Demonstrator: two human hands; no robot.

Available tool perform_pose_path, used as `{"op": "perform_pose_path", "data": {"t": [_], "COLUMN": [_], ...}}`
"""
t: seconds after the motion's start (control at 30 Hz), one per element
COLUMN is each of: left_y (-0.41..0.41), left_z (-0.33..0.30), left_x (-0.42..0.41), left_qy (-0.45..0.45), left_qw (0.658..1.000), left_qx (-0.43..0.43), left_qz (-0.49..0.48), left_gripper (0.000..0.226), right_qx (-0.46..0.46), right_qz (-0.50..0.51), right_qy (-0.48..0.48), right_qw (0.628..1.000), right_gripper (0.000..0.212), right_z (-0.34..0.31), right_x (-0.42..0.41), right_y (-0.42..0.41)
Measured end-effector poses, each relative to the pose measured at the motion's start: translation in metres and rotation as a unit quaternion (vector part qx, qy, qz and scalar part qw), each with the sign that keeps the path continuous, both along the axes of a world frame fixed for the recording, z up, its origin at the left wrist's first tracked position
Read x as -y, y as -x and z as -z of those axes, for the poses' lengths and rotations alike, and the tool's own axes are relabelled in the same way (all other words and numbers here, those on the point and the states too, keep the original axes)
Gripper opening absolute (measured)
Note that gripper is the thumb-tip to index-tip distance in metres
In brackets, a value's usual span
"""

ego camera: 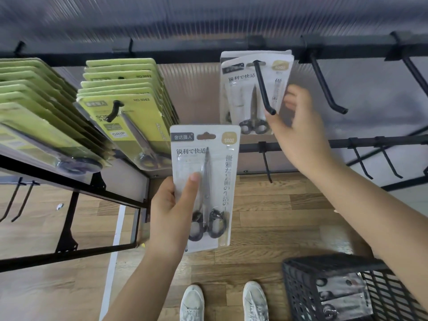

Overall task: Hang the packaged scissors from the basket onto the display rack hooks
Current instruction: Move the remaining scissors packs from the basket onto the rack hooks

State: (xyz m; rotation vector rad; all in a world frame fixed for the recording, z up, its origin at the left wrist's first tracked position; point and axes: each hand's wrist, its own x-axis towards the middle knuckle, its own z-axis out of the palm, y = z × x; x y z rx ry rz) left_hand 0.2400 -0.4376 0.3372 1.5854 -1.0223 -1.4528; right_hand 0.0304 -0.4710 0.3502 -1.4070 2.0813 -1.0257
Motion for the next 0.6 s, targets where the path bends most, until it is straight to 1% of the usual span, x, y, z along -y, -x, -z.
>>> {"op": "perform_pose_path", "data": {"t": [0.07,0.13,0.2,0.27,0.37,0.4,0.43,0.5,0.53,0.6], "left_y": [0.003,0.005,0.009,0.014,0.024,0.028,0.031,0.034,0.035,0.033], "left_z": [-0.005,-0.010,-0.014,-0.020,-0.028,-0.031,-0.033,-0.037,-0.038,-0.035], "left_x": [-0.004,-0.009,-0.014,-0.017,-0.023,-0.025,-0.028,-0.033,-0.035,-0.036], "left_qy": [0.009,0.027,0.045,0.056,0.086,0.096,0.104,0.115,0.115,0.104], "left_qw": [1.000,0.999,0.998,0.995,0.988,0.986,0.983,0.980,0.980,0.980], "left_qx": [0.001,0.012,0.012,0.013,0.025,0.024,0.023,0.019,0.012,-0.005], "left_qz": [0.005,0.025,0.053,0.081,0.126,0.137,0.147,0.160,0.163,0.172], "left_gripper": [0.024,0.025,0.024,0.024,0.033,0.036,0.036,0.034,0.032,0.023], "right_qx": [-0.097,-0.174,-0.200,-0.187,-0.129,-0.104,-0.083,-0.038,-0.016,-0.005], "right_qz": [-0.028,-0.065,-0.093,-0.103,-0.115,-0.118,-0.120,-0.122,-0.119,-0.115], "right_qy": [-0.027,-0.025,0.005,0.030,0.051,0.051,0.049,0.040,0.035,0.033], "right_qw": [0.995,0.982,0.975,0.976,0.984,0.986,0.988,0.991,0.992,0.993], "right_gripper": [0.062,0.059,0.052,0.051,0.053,0.049,0.040,0.012,0.007,0.013], "right_z": [-0.010,-0.020,-0.031,-0.042,-0.057,-0.061,-0.064,-0.068,-0.070,-0.077], "right_x": [-0.023,-0.048,-0.067,-0.079,-0.083,-0.084,-0.084,-0.084,-0.084,-0.084], "right_y": [0.001,0.001,0.002,0.002,0.000,-0.002,-0.003,-0.005,-0.005,-0.006]}}
